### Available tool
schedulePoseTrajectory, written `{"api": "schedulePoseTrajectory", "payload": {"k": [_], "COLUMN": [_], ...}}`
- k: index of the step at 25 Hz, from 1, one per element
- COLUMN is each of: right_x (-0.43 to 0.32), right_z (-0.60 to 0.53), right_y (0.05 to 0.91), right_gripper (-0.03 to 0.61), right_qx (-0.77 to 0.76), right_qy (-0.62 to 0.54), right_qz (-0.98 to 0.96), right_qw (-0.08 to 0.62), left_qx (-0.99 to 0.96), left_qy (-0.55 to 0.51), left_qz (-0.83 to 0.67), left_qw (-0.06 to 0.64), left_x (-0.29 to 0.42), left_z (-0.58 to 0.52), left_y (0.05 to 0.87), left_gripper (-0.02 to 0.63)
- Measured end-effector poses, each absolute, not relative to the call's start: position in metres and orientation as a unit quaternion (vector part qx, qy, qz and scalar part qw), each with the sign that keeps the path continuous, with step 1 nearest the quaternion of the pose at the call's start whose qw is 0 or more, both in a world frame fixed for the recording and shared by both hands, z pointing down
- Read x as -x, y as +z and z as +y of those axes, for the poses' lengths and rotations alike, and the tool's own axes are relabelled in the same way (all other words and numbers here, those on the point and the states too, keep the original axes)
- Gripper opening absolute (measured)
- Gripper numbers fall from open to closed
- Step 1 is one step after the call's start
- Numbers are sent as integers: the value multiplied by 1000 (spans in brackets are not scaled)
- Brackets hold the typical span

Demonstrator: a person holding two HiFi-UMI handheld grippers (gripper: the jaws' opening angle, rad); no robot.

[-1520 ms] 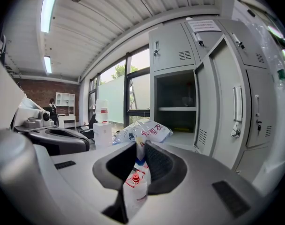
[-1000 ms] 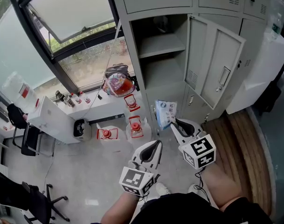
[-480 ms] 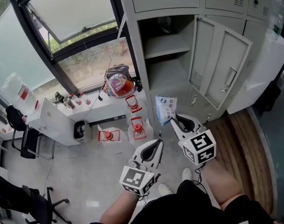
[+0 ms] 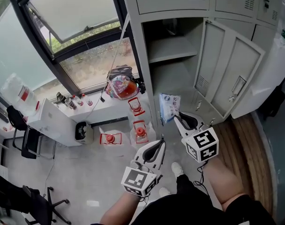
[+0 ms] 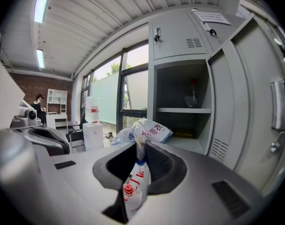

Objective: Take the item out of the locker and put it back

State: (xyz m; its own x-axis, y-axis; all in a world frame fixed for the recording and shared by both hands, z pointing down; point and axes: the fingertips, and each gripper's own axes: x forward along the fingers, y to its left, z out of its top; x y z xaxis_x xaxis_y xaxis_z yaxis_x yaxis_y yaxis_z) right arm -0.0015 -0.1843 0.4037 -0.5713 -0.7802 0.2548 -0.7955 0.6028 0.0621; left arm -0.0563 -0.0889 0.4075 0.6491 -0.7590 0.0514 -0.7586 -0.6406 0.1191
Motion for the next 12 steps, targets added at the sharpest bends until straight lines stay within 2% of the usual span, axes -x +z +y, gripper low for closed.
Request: {"api": "schedulePoseTrajectory", "payload": {"k": [12], "right_x": [-11], "right_z": [-259], "right_y": [408], "right_gripper": [112], "right_qx": [-439], "right_qy": [31], "right_qz": [-888], "right_qw": [133], "left_qx": [-903], "left_qy": [-4], "left_qz": [-425], "left_qw": [66], "left_x": [36], "left_z": [-146], "left_y": [406], "left_gripper": [17]}}
